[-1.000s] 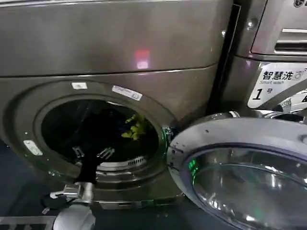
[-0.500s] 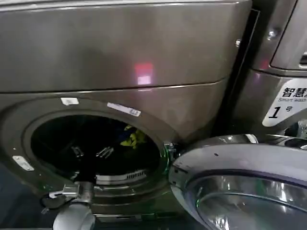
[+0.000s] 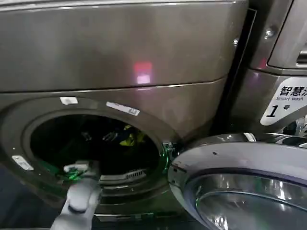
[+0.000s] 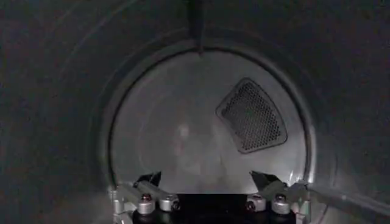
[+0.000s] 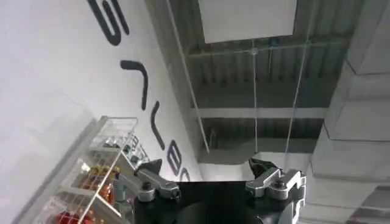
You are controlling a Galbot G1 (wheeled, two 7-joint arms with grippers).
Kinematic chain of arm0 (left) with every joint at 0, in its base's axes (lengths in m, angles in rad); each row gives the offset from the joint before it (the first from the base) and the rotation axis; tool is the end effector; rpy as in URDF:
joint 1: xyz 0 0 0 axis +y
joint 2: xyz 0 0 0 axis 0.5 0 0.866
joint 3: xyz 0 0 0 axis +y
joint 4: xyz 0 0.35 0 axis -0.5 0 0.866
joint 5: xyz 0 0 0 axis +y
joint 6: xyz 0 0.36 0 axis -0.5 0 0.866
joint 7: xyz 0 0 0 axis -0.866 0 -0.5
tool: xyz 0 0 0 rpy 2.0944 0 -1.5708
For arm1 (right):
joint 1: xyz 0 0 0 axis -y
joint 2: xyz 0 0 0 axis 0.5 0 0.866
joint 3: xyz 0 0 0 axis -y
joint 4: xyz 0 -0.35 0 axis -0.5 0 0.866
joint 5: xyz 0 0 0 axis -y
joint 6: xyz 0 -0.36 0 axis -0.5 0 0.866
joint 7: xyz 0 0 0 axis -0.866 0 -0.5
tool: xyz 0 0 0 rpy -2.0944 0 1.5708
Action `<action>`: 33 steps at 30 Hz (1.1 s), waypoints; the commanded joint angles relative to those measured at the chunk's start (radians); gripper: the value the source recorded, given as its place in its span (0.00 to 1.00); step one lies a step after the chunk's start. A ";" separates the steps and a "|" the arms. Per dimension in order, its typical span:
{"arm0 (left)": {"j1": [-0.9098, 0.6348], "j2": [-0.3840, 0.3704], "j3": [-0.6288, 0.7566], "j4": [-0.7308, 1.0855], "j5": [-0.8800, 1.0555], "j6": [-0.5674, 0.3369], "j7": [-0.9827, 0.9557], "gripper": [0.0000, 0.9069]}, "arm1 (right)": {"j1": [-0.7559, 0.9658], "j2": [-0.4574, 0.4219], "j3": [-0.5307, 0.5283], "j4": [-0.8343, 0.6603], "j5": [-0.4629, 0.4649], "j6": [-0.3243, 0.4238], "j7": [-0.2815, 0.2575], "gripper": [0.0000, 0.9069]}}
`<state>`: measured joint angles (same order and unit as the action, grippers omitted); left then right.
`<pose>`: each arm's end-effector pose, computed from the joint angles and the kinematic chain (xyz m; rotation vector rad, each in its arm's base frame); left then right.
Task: Grasp the clothes from the dryer.
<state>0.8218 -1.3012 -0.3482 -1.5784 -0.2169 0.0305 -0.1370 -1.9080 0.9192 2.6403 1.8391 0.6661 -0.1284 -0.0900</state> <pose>0.4240 0.0320 -0.2633 0.0411 2.9759 0.0930 -0.1345 -0.3903 0.1220 1.4254 1.9686 -0.9403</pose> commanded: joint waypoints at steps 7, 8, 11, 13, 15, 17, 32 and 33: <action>-0.349 -0.028 0.046 0.467 -0.029 -0.043 0.098 1.00 | -0.006 -0.003 0.011 -0.009 0.009 0.007 -0.006 1.00; -0.373 -0.032 0.050 0.503 -0.033 -0.042 0.114 1.00 | -0.006 -0.005 0.011 -0.009 0.009 0.007 -0.006 1.00; -0.462 -0.044 0.060 0.619 -0.028 -0.039 0.191 1.00 | -0.002 -0.005 0.009 -0.008 0.010 0.008 -0.009 1.00; -0.513 -0.049 0.072 0.686 -0.022 -0.027 0.257 1.00 | 0.002 -0.003 0.007 -0.005 0.011 0.009 -0.012 1.00; -0.536 -0.039 0.089 0.702 -0.022 0.022 0.369 1.00 | 0.002 -0.003 0.007 -0.006 0.011 0.010 -0.013 1.00; -0.558 -0.021 0.114 0.727 0.043 0.056 0.522 1.00 | 0.002 -0.003 0.008 -0.007 0.011 0.012 -0.015 1.00; -0.809 0.008 0.129 1.137 0.935 -0.204 1.057 1.00 | -0.004 0.009 0.017 -0.008 0.012 0.021 -0.028 1.00; -0.825 0.011 0.121 1.149 0.991 -0.208 1.063 1.00 | -0.007 0.011 0.021 -0.011 0.012 0.023 -0.030 1.00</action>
<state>0.1066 -1.2974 -0.2089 -0.5849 0.3140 -0.0954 0.7312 -1.9123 0.9284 2.6576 1.8305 0.6779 -0.1057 -0.1193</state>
